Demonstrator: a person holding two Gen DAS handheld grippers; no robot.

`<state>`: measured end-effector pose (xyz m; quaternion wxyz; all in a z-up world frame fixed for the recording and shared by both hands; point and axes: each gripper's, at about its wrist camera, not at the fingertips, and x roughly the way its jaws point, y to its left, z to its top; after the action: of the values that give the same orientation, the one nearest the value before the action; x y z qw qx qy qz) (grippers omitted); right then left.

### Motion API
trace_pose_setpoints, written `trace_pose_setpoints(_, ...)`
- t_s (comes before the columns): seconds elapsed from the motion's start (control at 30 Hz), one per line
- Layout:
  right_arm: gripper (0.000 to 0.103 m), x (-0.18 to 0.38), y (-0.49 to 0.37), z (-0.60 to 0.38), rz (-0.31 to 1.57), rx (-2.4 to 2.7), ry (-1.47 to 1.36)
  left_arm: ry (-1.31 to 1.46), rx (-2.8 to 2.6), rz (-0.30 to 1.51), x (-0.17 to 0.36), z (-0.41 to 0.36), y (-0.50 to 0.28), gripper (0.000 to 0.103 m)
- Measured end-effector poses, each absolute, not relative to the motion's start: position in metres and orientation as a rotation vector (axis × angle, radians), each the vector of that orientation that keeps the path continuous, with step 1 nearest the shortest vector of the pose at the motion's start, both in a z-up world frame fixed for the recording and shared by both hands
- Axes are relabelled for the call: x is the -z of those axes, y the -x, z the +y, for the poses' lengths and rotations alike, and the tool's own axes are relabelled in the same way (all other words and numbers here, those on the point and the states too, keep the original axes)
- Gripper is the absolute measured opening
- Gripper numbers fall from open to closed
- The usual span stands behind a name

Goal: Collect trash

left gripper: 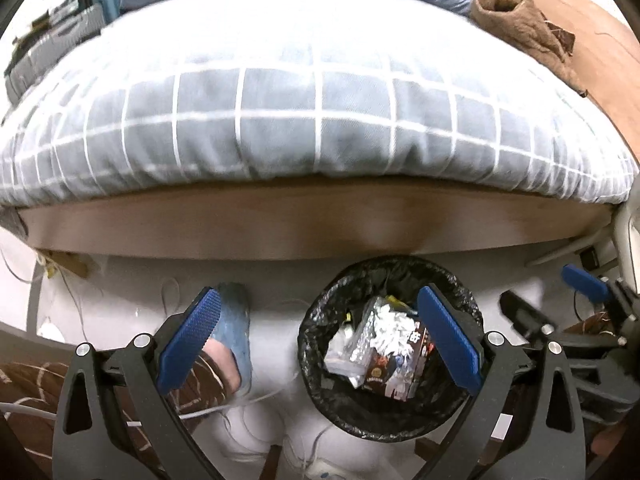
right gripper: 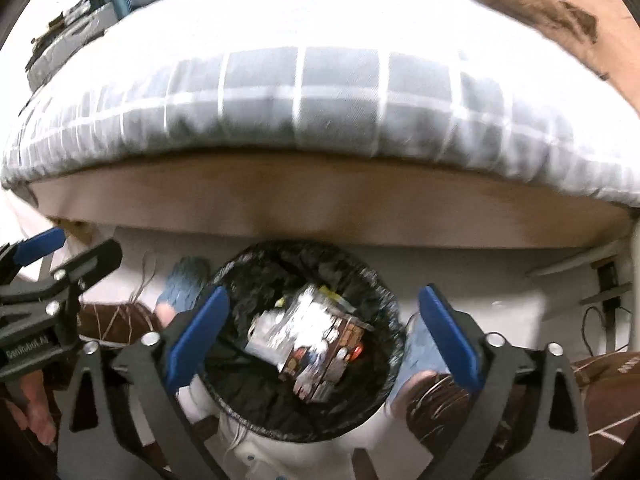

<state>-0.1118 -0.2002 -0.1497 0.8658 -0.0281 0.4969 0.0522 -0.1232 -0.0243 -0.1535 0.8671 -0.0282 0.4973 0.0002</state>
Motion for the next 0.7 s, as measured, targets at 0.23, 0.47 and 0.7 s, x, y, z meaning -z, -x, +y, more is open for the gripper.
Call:
trace_pose_setpoints(0.23,0.095,0.104,0.121,-0.22,0.952,-0.063,0.036,0.045,0.011,0.972,0.115,-0.029,0.131,0.097)
trace_pose_setpoints(0.47,0.095,0.048,0.141,-0.232,0.847,-0.017,0.035,0.066,0.011,0.912,0.068,-0.029,0.147,0.097)
trace_pose_setpoints(0.7,0.095,0.001,0.17,-0.231,0.762,-0.029,0.041,0.071,0.018,0.877,0.034,-0.032,0.17,0.097)
